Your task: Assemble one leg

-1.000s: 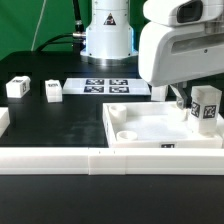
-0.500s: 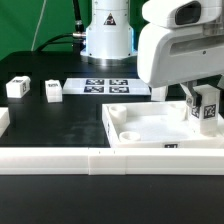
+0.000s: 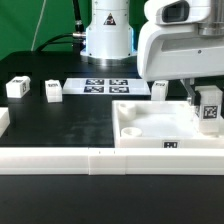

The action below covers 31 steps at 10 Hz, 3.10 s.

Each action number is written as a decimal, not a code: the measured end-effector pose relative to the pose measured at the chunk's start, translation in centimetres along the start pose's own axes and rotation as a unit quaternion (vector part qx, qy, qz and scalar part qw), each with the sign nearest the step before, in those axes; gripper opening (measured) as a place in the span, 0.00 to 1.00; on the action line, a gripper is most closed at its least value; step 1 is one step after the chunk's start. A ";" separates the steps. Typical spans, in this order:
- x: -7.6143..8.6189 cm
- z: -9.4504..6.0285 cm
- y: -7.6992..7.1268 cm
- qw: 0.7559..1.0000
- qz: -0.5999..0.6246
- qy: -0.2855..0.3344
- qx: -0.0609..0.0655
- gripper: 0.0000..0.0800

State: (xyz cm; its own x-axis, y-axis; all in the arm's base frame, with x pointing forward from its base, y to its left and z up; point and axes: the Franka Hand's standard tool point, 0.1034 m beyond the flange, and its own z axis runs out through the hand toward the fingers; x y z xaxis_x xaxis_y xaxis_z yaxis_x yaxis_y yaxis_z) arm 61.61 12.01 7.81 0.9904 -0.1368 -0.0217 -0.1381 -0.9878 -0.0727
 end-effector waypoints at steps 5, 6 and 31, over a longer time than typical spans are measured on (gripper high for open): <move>0.4 0.1 0.2 0.959 0.281 0.014 0.008 0.37; 0.4 0.1 0.2 0.938 0.347 0.015 0.008 0.37; 0.3 0.6 0.7 0.979 -0.201 0.011 -0.017 0.52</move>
Offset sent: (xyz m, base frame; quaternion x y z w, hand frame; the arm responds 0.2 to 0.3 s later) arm -0.0035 0.0014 -0.0086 -0.0072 -0.0072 0.3276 0.9448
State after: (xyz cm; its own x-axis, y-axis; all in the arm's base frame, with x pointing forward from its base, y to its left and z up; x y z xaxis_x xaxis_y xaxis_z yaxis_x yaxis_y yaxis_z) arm 61.82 11.33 7.16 0.9646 0.2628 0.0226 0.2635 -0.9640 -0.0371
